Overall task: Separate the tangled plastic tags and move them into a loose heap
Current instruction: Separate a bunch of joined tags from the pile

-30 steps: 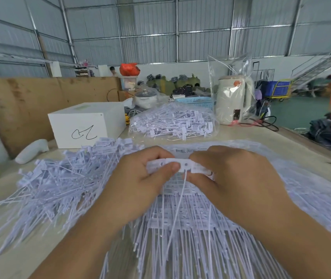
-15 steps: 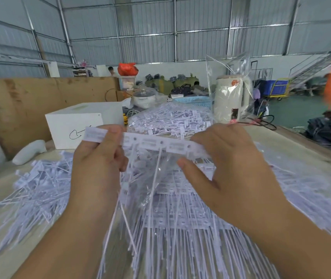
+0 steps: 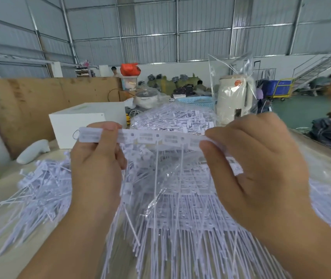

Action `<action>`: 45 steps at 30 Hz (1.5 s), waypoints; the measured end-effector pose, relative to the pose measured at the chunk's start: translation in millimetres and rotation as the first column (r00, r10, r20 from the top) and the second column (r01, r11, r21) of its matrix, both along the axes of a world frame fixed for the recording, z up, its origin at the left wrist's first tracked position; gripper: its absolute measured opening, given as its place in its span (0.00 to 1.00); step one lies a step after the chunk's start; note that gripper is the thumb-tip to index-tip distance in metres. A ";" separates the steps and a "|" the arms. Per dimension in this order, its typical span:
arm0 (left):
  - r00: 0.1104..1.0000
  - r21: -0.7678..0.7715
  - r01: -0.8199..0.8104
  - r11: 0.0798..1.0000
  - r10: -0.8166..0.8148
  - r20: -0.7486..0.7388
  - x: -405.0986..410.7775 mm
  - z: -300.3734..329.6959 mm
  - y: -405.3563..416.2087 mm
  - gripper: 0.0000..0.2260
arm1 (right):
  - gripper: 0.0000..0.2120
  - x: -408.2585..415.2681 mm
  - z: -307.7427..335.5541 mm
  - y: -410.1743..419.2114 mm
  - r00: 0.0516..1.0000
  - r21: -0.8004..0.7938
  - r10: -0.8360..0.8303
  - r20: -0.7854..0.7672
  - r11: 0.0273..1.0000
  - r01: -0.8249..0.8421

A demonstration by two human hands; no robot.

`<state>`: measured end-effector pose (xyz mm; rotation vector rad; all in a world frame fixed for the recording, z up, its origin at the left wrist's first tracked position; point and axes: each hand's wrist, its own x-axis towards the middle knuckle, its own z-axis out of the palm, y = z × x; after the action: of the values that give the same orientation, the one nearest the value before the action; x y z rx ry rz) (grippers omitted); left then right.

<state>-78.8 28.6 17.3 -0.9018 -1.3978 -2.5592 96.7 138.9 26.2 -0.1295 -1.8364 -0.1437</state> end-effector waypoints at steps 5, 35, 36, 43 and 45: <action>0.998 -0.128 0.059 0.990 -0.061 -0.010 2.6 -2.9 3.5 0.11 | 0.08 -3.0 -2.9 -6.9 0.998 -0.009 -0.025 0.064 1.000 0.026; 0.884 -0.680 0.242 0.692 -0.446 -0.140 29.8 -17.0 8.2 0.20 | 0.14 -5.0 -4.8 8.8 0.745 -0.527 0.381 0.547 0.848 -0.046; 0.906 -0.626 0.267 0.732 -0.412 -0.096 32.9 -17.9 10.4 0.20 | 0.15 -6.8 -4.9 6.7 0.783 -0.537 0.379 0.494 0.841 -0.069; 0.803 -0.114 0.504 0.856 -0.417 0.426 33.0 -7.8 16.9 0.22 | 0.18 -11.6 -3.6 -3.2 0.959 -0.468 0.233 0.160 0.873 -0.134; 0.874 -0.251 0.440 0.862 -0.346 0.342 24.4 -9.7 15.1 0.23 | 0.19 -7.2 -0.5 3.4 0.947 -0.499 0.298 0.117 0.842 -0.203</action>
<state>-54.4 43.7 7.6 -0.9832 -1.9432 -2.9092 89.5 142.3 25.7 -0.2260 -2.0314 0.5128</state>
